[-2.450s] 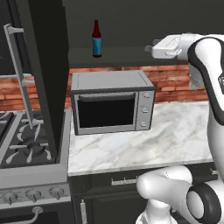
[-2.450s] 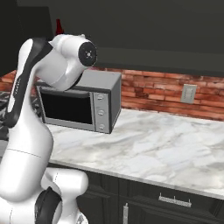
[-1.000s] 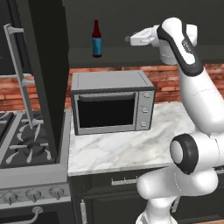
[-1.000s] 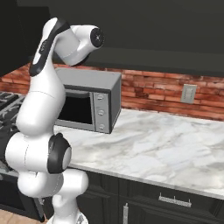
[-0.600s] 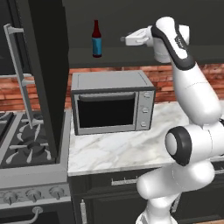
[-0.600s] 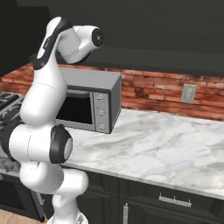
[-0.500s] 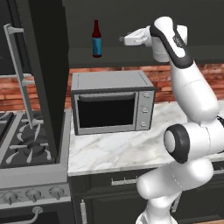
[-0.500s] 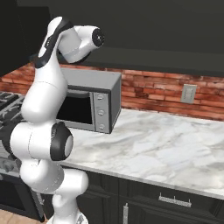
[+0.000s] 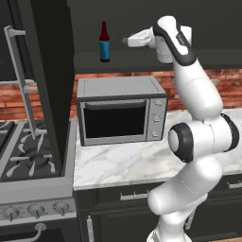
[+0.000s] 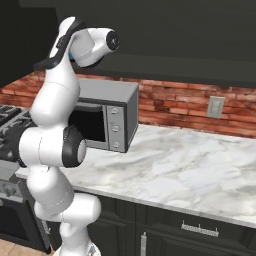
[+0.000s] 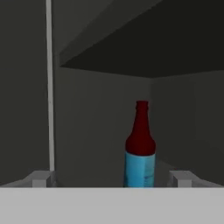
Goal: Get the candle and the beer from the cabinet and move them to the dining counter.
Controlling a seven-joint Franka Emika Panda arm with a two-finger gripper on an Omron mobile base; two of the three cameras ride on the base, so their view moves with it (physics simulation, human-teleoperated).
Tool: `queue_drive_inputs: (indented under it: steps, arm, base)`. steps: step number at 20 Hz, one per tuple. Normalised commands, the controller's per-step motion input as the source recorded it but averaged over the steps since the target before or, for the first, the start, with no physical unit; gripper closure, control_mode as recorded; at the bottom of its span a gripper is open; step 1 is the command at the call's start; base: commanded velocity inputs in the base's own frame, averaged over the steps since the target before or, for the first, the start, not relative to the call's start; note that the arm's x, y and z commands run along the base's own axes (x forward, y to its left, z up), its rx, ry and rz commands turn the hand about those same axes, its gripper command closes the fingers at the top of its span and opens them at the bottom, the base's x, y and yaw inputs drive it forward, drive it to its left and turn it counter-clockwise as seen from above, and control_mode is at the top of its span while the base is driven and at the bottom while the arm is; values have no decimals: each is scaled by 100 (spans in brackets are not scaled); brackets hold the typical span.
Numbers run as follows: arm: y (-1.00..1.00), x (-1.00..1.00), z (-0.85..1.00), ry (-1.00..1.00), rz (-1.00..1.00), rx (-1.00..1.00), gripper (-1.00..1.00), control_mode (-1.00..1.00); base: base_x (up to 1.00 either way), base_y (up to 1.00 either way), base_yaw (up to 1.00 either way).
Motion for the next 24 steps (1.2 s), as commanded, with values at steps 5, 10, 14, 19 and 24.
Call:
queue_drive_inputs:
  steps: [5, 10, 14, 19, 24]
  arm:
    - [18, 40, 0, 0, 0, 0, -100, -100]
    - [19, 40, 0, 0, 0, 0, -100, -100]
    - [19, 35, 0, 0, 1, 0, -100, -100]
    - [17, 32, 0, 0, 2, 0, -100, -100]
    - [16, 26, 0, 0, 2, 0, -100, -100]
  base:
    - [0, 0, 0]
    - [0, 0, 0]
    - [0, 0, 0]
    - [0, 0, 0]
    - [0, 0, 0]
